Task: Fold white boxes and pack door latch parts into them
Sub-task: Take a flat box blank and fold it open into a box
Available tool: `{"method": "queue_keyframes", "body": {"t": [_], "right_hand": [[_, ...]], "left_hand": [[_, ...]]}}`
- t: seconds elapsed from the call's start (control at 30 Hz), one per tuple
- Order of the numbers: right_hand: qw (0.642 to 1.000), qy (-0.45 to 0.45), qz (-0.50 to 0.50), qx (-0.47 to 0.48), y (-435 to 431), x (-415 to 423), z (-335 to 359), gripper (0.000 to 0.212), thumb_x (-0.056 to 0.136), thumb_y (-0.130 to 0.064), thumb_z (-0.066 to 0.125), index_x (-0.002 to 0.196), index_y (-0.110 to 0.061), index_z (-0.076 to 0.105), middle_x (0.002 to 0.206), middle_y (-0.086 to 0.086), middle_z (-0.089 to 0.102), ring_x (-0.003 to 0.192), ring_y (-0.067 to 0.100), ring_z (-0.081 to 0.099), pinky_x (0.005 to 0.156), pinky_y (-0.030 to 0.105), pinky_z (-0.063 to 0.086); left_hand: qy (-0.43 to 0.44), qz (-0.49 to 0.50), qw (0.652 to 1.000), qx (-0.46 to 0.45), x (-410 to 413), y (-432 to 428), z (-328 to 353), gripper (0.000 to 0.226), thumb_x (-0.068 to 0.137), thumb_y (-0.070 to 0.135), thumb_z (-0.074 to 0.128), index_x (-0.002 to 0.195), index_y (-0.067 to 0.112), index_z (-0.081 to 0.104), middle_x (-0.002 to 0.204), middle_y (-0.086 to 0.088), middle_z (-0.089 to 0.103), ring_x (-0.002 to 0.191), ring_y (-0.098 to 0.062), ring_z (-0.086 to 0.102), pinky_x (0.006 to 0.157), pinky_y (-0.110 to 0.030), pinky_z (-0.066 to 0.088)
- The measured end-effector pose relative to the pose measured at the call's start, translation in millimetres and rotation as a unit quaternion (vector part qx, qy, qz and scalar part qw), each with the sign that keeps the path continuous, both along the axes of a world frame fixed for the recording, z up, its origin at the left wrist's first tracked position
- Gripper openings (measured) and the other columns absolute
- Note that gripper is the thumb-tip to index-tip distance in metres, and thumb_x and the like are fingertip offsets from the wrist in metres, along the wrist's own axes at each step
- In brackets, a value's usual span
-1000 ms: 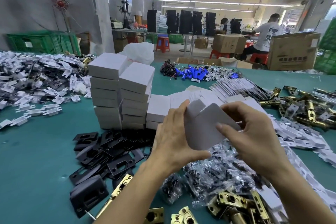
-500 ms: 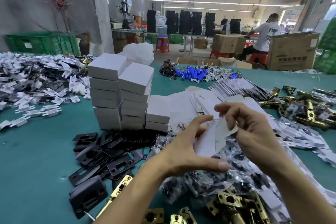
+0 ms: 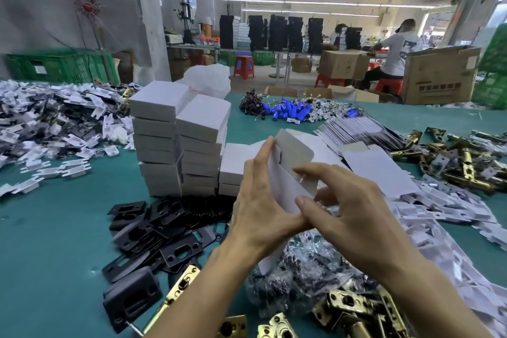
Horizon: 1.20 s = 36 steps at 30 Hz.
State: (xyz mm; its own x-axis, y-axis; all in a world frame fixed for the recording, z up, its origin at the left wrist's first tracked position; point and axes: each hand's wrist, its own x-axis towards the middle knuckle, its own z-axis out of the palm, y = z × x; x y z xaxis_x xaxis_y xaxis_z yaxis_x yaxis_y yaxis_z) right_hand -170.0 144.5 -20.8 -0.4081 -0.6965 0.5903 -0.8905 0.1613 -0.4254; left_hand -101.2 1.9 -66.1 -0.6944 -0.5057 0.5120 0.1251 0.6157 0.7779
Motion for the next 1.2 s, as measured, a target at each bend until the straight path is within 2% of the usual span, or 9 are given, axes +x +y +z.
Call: {"method": "queue_keyframes", "body": {"t": [0.1, 0.2, 0.33, 0.47, 0.6, 0.7, 0.87, 1.0, 1.2], "right_hand": [[0.999, 0.027, -0.037, 0.029, 3, 2, 7, 0.036, 0.086, -0.039, 0.064, 0.121, -0.038, 0.057, 0.1, -0.013, 0.066, 0.083, 0.013, 0.065, 0.071, 0.04, 0.055], [0.995, 0.049, -0.064, 0.06, 6, 8, 13, 0.036, 0.085, -0.048, 0.057, 0.12, -0.043, 0.052, 0.099, -0.015, 0.065, 0.085, 0.014, 0.064, 0.069, 0.04, 0.055], [0.99, 0.043, -0.082, 0.104, 7, 10, 15, 0.029, 0.085, -0.052, 0.055, 0.112, -0.041, 0.054, 0.091, -0.016, 0.064, 0.082, 0.012, 0.061, 0.069, 0.038, 0.052], [0.981, -0.03, -0.047, 0.188, 2, 6, 8, 0.034, 0.088, -0.052, 0.043, 0.075, -0.021, 0.052, 0.066, -0.006, 0.055, 0.066, 0.011, 0.052, 0.063, 0.039, 0.046], [0.995, -0.05, -0.027, 0.087, 0, 3, 5, 0.016, 0.087, -0.044, 0.058, 0.094, -0.03, 0.057, 0.074, -0.011, 0.063, 0.07, 0.008, 0.058, 0.065, 0.036, 0.05], [0.996, -0.081, -0.007, -0.029, -1, 6, 5, 0.04, 0.082, -0.035, 0.073, 0.116, -0.04, 0.052, 0.084, -0.014, 0.062, 0.075, 0.005, 0.066, 0.063, 0.03, 0.057], [0.99, -0.079, 0.0, -0.121, -3, 5, 1, 0.043, 0.074, -0.034, 0.08, 0.113, -0.027, 0.061, 0.089, -0.019, 0.066, 0.082, -0.002, 0.068, 0.063, 0.019, 0.058], [0.994, -0.08, 0.027, -0.067, -4, -6, -3, 0.044, 0.082, -0.039, 0.066, 0.123, -0.022, 0.069, 0.096, -0.019, 0.07, 0.088, -0.003, 0.067, 0.073, 0.015, 0.056], [0.995, -0.08, 0.008, 0.066, -4, -18, -12, 0.019, 0.093, -0.041, 0.051, 0.088, -0.037, 0.069, 0.079, -0.012, 0.062, 0.078, 0.003, 0.057, 0.067, 0.02, 0.04]], "left_hand": [[0.007, 0.025, 0.999, -0.031, 1, 4, 1, 0.121, 0.054, 0.074, 0.072, 0.154, 0.048, 0.008, 0.13, 0.033, 0.026, 0.111, 0.035, 0.028, 0.083, -0.003, 0.025], [0.018, 0.063, 0.995, -0.073, 1, 6, 3, 0.122, 0.057, 0.077, 0.069, 0.156, 0.034, 0.013, 0.14, 0.02, 0.036, 0.112, 0.025, 0.033, 0.089, -0.003, 0.026], [0.043, 0.103, 0.984, -0.136, 0, 6, 2, 0.111, 0.062, 0.067, 0.072, 0.153, 0.03, 0.02, 0.134, 0.006, 0.046, 0.111, -0.007, 0.048, 0.086, -0.028, 0.047], [0.123, 0.091, 0.97, -0.19, -2, 7, 1, 0.088, 0.065, 0.043, 0.067, 0.145, 0.027, 0.034, 0.126, 0.009, 0.052, 0.107, -0.021, 0.063, 0.081, -0.046, 0.057], [0.16, 0.089, 0.969, -0.164, -3, 5, 1, 0.085, 0.067, 0.05, 0.076, 0.142, 0.031, 0.041, 0.122, 0.004, 0.06, 0.095, -0.011, 0.063, 0.074, -0.029, 0.057], [0.178, 0.084, 0.974, -0.109, -3, 4, 2, 0.083, 0.065, 0.053, 0.083, 0.136, 0.034, 0.045, 0.123, 0.002, 0.062, 0.094, -0.006, 0.063, 0.069, -0.016, 0.055], [0.176, 0.103, 0.976, -0.078, -4, 4, 2, 0.065, 0.064, 0.055, 0.079, 0.116, 0.025, 0.054, 0.107, 0.002, 0.062, 0.085, -0.003, 0.058, 0.063, -0.008, 0.047], [0.136, 0.105, 0.984, -0.054, -4, 4, -1, 0.058, 0.063, 0.062, 0.076, 0.101, 0.025, 0.055, 0.091, 0.008, 0.063, 0.075, -0.007, 0.061, 0.058, -0.023, 0.05], [0.046, 0.038, 0.998, -0.033, -7, -1, -6, 0.054, 0.06, 0.063, 0.075, 0.101, 0.044, 0.045, 0.091, 0.019, 0.063, 0.077, -0.001, 0.061, 0.061, -0.015, 0.048]]}}
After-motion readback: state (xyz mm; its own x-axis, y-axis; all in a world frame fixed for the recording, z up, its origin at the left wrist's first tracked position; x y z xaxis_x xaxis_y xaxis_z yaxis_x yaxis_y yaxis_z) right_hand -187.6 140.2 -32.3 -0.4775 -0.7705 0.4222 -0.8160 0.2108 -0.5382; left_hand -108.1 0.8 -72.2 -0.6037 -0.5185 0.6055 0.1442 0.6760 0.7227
